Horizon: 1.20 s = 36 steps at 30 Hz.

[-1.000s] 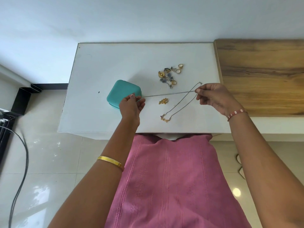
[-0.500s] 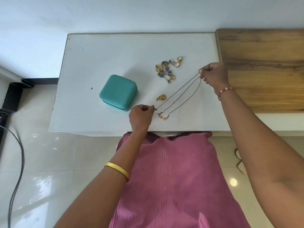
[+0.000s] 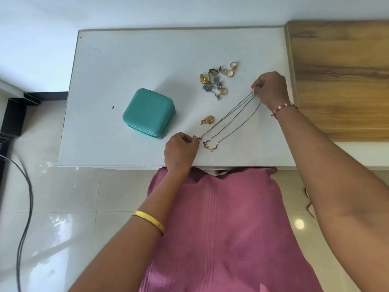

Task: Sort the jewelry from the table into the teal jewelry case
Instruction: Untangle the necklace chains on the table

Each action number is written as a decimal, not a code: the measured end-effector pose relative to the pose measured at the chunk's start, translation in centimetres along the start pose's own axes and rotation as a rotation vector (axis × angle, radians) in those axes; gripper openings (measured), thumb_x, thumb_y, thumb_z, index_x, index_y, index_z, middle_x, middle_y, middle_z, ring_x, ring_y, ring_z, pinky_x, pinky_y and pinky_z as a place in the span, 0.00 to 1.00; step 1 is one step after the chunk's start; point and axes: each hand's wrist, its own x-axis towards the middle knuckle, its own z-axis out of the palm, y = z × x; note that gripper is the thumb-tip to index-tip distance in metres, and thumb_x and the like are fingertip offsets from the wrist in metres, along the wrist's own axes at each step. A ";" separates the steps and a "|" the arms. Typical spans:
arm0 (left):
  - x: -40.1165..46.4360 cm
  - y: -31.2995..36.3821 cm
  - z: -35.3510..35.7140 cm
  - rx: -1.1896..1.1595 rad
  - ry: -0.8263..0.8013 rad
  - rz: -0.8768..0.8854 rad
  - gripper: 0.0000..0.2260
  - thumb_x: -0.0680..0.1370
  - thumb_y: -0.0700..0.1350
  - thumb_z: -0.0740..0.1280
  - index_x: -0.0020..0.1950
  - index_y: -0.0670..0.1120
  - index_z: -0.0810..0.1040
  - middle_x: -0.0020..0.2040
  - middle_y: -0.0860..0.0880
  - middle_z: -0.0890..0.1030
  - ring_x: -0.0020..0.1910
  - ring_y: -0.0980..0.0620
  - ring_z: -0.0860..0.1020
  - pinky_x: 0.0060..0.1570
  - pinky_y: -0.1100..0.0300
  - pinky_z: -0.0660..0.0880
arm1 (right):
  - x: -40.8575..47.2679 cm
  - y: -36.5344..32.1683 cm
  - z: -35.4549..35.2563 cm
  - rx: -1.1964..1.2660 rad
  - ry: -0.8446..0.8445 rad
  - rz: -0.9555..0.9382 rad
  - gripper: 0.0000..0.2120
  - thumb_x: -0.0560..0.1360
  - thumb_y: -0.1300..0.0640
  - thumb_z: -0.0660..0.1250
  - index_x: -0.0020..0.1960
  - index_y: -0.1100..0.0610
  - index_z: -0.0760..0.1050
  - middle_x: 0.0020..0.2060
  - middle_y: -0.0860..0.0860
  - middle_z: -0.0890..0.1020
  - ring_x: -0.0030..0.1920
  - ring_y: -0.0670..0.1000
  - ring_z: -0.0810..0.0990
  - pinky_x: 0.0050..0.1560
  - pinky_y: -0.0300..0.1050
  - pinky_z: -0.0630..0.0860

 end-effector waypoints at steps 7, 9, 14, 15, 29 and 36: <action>0.3 -0.3 -0.2 -0.063 0.012 0.003 0.06 0.70 0.48 0.69 0.38 0.47 0.75 0.34 0.52 0.78 0.40 0.46 0.79 0.43 0.55 0.77 | -0.6 -0.6 0.4 -0.116 0.064 -0.052 0.09 0.72 0.63 0.68 0.52 0.62 0.77 0.55 0.60 0.74 0.51 0.58 0.76 0.45 0.40 0.67; 0.2 -0.2 -0.5 -0.117 0.028 -0.011 0.05 0.70 0.47 0.69 0.39 0.48 0.75 0.34 0.50 0.78 0.40 0.45 0.81 0.45 0.53 0.78 | -1.5 -1.8 0.5 -0.116 0.119 -0.106 0.07 0.74 0.62 0.66 0.51 0.62 0.77 0.55 0.60 0.73 0.52 0.59 0.76 0.46 0.41 0.68; 0.1 1.1 -1.7 -0.225 0.030 0.042 0.05 0.74 0.43 0.65 0.38 0.48 0.74 0.29 0.50 0.76 0.35 0.44 0.79 0.41 0.54 0.76 | -6.2 -5.2 2.8 -0.014 -0.085 -0.314 0.08 0.74 0.62 0.66 0.50 0.63 0.80 0.49 0.60 0.80 0.49 0.55 0.79 0.49 0.39 0.72; 0.2 1.5 -1.9 -0.252 0.027 0.046 0.07 0.75 0.42 0.64 0.37 0.49 0.73 0.29 0.50 0.75 0.32 0.46 0.78 0.42 0.53 0.77 | -7.0 -5.5 3.5 -0.028 -0.134 -0.341 0.09 0.74 0.60 0.67 0.53 0.62 0.80 0.50 0.59 0.80 0.50 0.55 0.79 0.51 0.42 0.74; 0.7 3.1 -2.7 -0.467 -0.076 0.018 0.03 0.76 0.41 0.65 0.44 0.43 0.76 0.33 0.49 0.76 0.22 0.61 0.74 0.38 0.58 0.74 | -8.6 -6.1 6.4 -0.440 -0.122 -0.478 0.08 0.75 0.68 0.59 0.53 0.63 0.73 0.53 0.59 0.75 0.54 0.58 0.73 0.49 0.49 0.70; 0.6 3.5 -3.4 -0.492 -0.111 0.039 0.04 0.77 0.39 0.63 0.49 0.42 0.76 0.36 0.49 0.76 0.32 0.55 0.75 0.35 0.63 0.73 | -8.2 -6.7 5.4 -0.004 -0.149 -0.307 0.05 0.78 0.65 0.57 0.50 0.63 0.71 0.46 0.56 0.75 0.47 0.55 0.72 0.44 0.36 0.69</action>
